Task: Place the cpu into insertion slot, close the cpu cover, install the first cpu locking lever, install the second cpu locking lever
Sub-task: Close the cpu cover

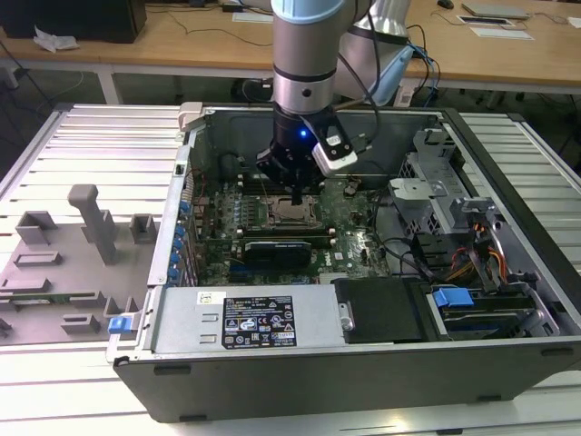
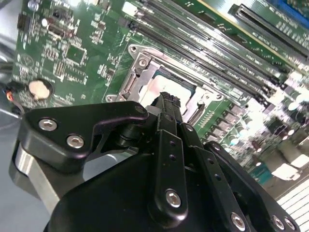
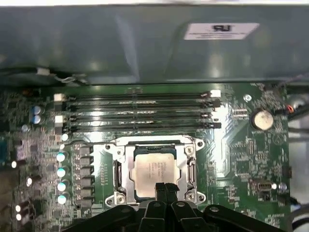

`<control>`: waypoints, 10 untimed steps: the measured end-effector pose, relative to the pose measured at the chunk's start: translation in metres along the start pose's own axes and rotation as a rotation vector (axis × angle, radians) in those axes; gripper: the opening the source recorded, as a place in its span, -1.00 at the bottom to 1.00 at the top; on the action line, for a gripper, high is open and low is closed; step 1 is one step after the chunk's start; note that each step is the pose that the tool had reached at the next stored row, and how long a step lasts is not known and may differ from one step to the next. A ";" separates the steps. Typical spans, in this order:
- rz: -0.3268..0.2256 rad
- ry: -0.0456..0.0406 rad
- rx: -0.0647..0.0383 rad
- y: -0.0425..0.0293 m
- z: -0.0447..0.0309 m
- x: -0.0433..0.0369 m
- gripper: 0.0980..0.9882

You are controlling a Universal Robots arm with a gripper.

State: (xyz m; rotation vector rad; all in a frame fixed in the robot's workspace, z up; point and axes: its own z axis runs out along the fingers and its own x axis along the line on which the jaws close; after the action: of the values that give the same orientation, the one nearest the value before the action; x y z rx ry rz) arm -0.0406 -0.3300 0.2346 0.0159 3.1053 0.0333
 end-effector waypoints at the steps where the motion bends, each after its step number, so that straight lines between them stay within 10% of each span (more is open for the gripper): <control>1: -0.004 0.0003 0.000 0.0002 0.0002 0.0013 -0.98; 10: -0.005 0.0002 0.000 0.0009 0.0007 0.0044 -0.98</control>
State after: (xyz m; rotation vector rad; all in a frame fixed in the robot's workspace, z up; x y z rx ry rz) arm -0.0450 -0.3291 0.2338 0.0085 3.1055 0.0332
